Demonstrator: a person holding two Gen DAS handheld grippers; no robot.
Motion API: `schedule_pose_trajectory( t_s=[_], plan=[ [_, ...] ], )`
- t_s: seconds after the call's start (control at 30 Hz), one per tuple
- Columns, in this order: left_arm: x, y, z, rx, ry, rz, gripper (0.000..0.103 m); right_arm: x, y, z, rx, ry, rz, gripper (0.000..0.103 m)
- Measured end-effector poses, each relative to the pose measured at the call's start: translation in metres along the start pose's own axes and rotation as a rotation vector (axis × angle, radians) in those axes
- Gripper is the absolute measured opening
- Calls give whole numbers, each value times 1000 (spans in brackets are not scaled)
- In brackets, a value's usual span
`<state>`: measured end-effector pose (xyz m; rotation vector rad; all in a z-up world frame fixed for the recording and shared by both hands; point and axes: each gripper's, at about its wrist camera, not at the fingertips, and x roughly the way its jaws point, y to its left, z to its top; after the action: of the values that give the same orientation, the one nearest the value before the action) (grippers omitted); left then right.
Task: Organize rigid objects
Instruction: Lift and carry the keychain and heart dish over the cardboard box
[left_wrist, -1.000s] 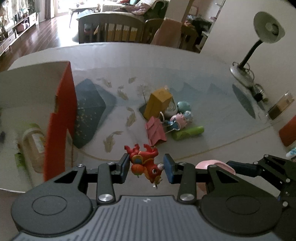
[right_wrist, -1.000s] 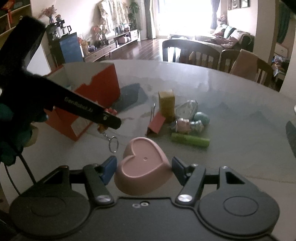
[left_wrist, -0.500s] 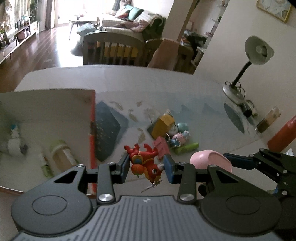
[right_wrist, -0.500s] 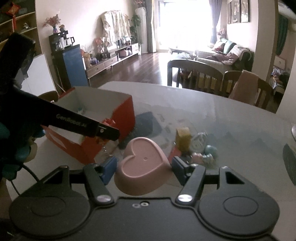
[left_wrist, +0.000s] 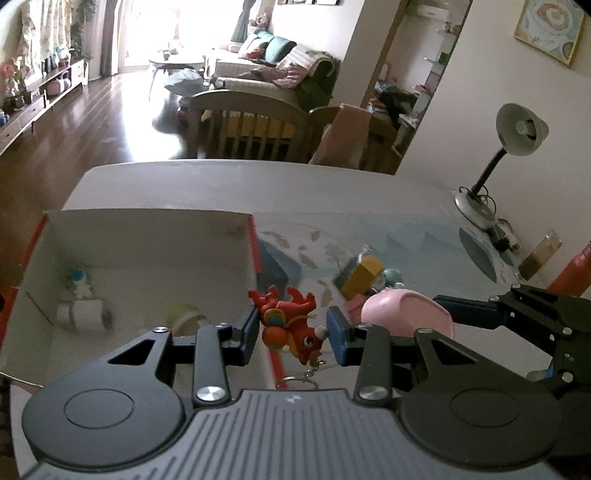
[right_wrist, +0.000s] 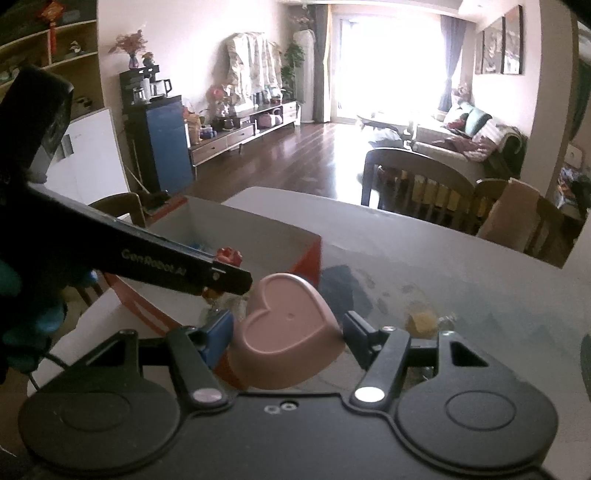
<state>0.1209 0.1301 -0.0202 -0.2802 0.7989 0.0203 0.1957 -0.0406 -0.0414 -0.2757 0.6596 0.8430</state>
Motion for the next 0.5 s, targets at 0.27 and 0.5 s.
schedule_pose_trajectory(
  t_s=[0.27,0.5],
  plan=[
    [-15,36,7,-8,-30,34,39,22,22,23,-21,-2,10,65],
    [-21,74,14,-26,-37,75,39,51,37,38,-38,17,29,65]
  ],
)
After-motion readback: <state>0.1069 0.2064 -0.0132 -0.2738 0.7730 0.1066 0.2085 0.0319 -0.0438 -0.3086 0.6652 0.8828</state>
